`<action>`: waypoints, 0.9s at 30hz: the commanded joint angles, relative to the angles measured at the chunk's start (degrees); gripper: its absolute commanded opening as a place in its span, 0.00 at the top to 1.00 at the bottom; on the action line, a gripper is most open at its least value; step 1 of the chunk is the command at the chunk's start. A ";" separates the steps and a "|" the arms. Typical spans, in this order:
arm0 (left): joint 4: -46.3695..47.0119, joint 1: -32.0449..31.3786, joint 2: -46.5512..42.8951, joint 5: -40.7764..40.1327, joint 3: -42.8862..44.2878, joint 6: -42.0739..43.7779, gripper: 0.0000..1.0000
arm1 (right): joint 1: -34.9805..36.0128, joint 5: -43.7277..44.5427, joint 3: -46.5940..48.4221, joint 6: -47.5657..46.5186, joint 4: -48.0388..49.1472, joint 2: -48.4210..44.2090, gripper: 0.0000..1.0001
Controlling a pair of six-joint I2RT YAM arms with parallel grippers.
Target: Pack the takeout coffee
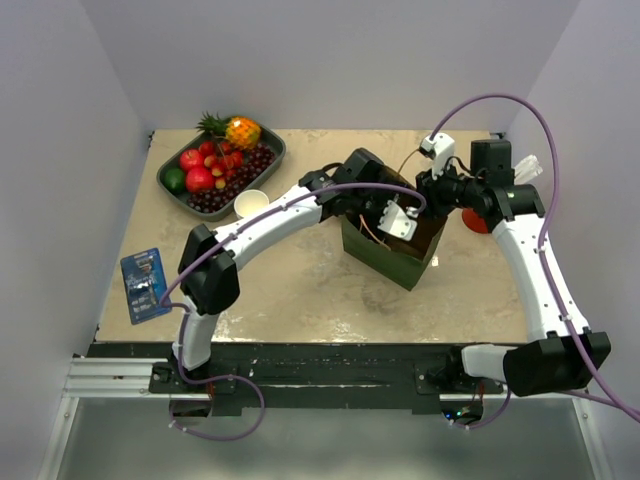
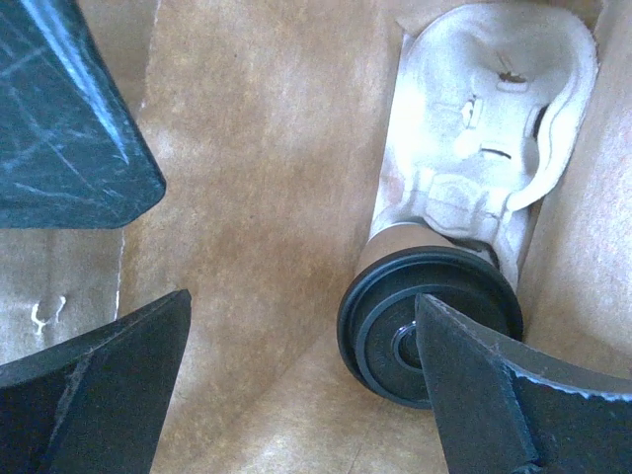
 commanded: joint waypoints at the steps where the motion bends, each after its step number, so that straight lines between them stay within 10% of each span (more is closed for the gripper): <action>1: 0.78 0.45 -4.34 4.67 2.73 -1.46 0.01 | -0.42 -0.69 1.61 0.61 0.71 0.11 0.63; 27: 26.26 3.44 -13.21 1.68 -2.72 -34.15 0.00 | -0.77 -0.34 5.21 0.61 1.15 3.98 0.65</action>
